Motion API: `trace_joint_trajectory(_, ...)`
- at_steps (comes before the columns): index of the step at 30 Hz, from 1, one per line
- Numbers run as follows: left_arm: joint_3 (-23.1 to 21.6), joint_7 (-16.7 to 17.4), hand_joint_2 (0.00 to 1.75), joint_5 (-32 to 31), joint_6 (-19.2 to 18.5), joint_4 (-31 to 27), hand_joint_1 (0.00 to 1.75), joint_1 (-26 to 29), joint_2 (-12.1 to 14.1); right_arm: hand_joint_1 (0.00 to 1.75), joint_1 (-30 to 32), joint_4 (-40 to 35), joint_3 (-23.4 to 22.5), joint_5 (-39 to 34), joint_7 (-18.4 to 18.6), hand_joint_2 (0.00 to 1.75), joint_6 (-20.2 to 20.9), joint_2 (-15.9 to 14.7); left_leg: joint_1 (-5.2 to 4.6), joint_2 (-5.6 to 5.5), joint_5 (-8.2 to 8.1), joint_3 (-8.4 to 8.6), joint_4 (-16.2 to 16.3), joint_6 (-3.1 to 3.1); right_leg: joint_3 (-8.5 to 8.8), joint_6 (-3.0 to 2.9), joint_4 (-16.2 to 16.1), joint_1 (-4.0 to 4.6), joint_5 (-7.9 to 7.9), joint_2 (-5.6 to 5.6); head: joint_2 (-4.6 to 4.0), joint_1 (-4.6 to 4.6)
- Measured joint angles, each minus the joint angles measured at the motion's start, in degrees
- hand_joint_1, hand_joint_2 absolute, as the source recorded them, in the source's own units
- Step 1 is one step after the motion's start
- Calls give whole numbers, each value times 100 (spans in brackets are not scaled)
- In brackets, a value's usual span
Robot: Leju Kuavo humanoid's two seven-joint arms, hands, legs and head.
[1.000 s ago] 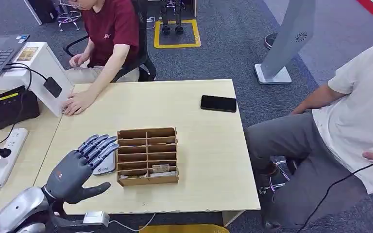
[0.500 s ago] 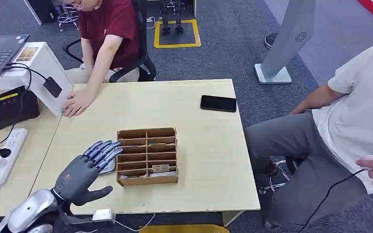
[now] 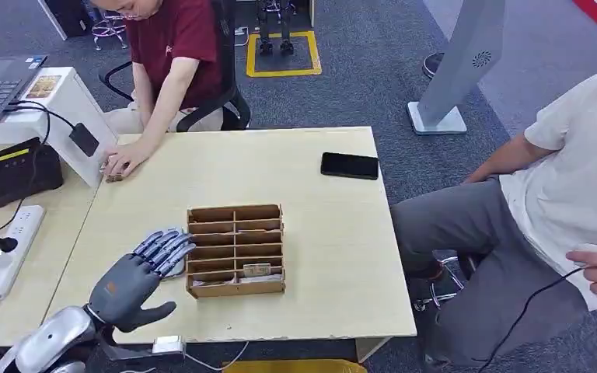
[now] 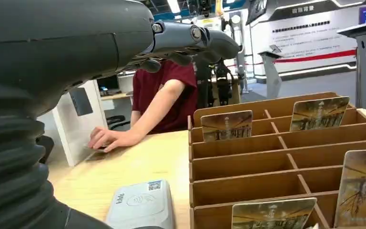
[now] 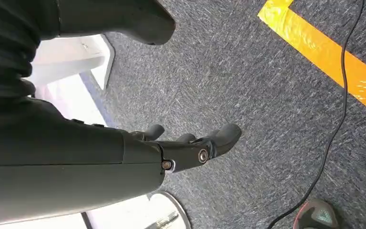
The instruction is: Pass the card to the sensor for recognition and then transmit it.
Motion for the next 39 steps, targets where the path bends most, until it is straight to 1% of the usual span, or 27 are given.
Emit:
trace_joint_trajectory(13, -24, 0, 175, 0, 2, 109, 0, 1, 15, 0, 0, 0, 0, 7, 0, 175, 0, 0, -1, 0, 0, 0, 0, 0, 0, 0, 0, 0, 0, 0, 0, -2)
trace_joint_trajectory(31, -42, 0, 175, 0, 2, 114, 0, 1, 31, 0, 0, 0, 0, 7, 0, 175, 0, 0, 0, 0, 0, 0, 0, 0, 0, 0, 0, 0, 0, 0, 0, 0)
trace_joint_trajectory(32, -42, -7, 175, 24, -31, 114, 0, 1, 31, 0, 0, 0, 0, 7, 0, 175, 0, 0, 0, 0, 0, 0, 0, 0, 0, 0, 0, 0, 0, 0, 0, 0)
trace_joint_trajectory(33, -50, -68, 175, 106, -147, 114, 0, -11, 37, 0, 0, 0, 0, 9, 0, 175, 2, 0, -1, 0, 0, 0, 0, 0, 0, 0, 0, 0, 0, 0, 0, 0)
trace_joint_trajectory(36, -190, -260, 175, 356, -660, 114, 0, -25, 118, 0, -3, 0, 0, 13, 11, 175, 20, 0, 0, 1, 0, 0, 0, 0, 0, 0, 0, 0, 0, 1, 0, 0)
trace_joint_trajectory(39, -330, -295, 175, 433, -804, 116, 0, -68, 184, 0, -26, 0, 0, 15, 50, 175, 79, 0, 0, 0, 0, 0, 0, 0, 0, 0, 0, 0, 0, 0, 0, 0)
